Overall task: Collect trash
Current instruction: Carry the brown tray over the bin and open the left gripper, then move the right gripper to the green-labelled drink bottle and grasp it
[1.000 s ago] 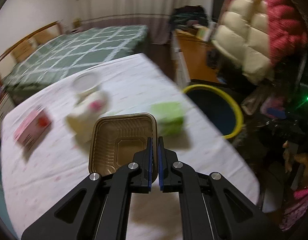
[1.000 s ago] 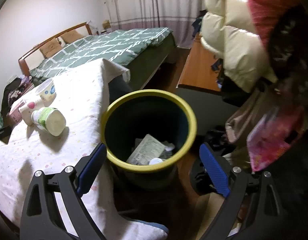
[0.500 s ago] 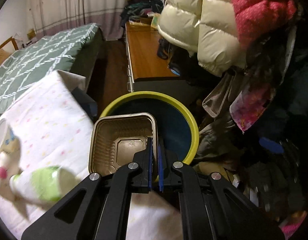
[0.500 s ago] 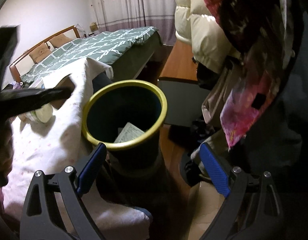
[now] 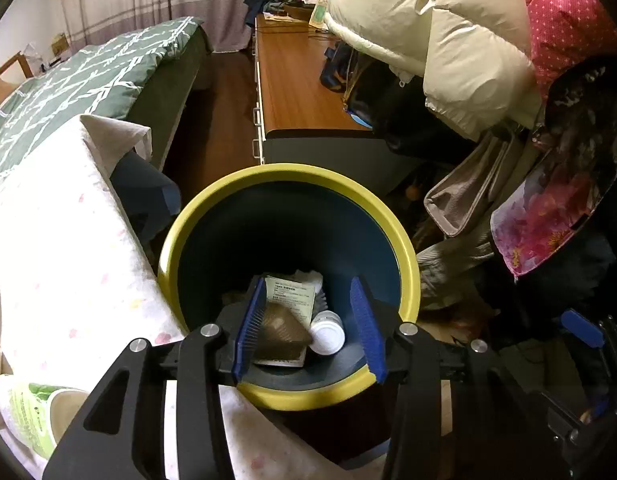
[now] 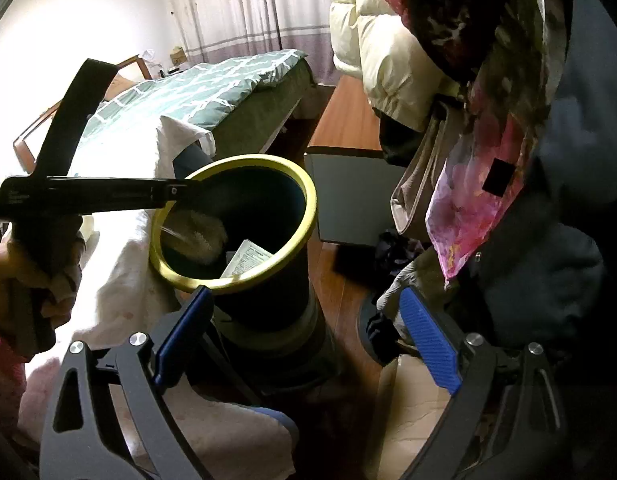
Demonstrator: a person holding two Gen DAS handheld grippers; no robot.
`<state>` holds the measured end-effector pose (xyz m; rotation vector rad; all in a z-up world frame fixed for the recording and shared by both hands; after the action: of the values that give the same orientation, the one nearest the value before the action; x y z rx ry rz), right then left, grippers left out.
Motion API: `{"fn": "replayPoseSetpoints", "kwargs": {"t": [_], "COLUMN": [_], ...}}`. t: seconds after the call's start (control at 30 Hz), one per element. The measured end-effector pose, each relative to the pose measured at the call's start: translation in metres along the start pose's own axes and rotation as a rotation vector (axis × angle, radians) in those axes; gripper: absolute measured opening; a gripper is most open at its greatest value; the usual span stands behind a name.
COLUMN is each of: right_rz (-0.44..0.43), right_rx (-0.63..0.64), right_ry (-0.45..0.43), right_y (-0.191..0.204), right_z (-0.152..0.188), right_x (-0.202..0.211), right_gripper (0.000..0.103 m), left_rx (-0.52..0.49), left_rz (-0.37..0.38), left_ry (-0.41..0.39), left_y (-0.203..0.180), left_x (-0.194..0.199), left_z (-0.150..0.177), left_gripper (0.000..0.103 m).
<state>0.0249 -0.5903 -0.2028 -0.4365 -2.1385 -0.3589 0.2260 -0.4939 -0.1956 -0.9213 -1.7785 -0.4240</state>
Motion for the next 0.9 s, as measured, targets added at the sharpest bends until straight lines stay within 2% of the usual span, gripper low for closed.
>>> {"fn": "replayPoseSetpoints", "kwargs": {"t": [0.1,0.17,0.2,0.23,0.37,0.47,0.6,0.77,0.9], "right_rz": [0.000,0.000,0.000,-0.003,-0.027,-0.075,-0.116,-0.169,-0.187], "right_rx": [-0.003,-0.001,0.003,0.009,0.032,0.063,0.121,0.212,0.295], "right_ry": [0.000,0.005,0.008,0.013,0.032,0.040,0.023,-0.006,0.005], "right_y": [-0.001,0.000,0.001,0.003,0.014,0.033,0.068,0.132,0.179], "right_z": [0.001,0.001,0.002,0.003,0.003,0.000,-0.014,-0.040,-0.056], "right_x": [0.001,0.000,-0.001,-0.003,-0.012,-0.017,-0.022,-0.035,-0.059], "right_gripper": [0.090,0.090,0.089,0.090,0.090,0.090,0.089,0.089,0.089], "left_rx": [0.006,0.010,0.013,0.020,0.046,0.102,0.205,0.354,0.457], "left_rz": [0.008,0.012,0.013,0.014,-0.014,-0.047,-0.134,-0.246,-0.272], "left_ry": [-0.010,-0.033,-0.046,-0.072,-0.147,-0.193,-0.244,-0.292,-0.305], "left_y": [0.000,0.003,0.004,0.007,0.025,0.050,0.096,0.151,0.184], "left_x": [0.006,0.020,0.028,0.041,0.091,0.128,0.172,0.217,0.239], "left_z": [0.003,0.006,0.009,0.012,0.031,0.055,0.103,0.168,0.213], "left_gripper": [0.044,0.052,0.065,0.074,0.075,0.080,0.083,0.085,0.086]}}
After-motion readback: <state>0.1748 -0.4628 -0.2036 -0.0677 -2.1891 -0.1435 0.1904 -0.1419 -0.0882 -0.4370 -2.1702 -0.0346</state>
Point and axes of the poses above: each gripper's, at about its wrist camera, not at the fingertips, and x roughly against the way its jaws point, y to its left, z to its underside, the point moved 7 cm from there along -x, roughly the way its jaws point, and after that the axes turned 8 degrees about y, right-handed, at the moved point
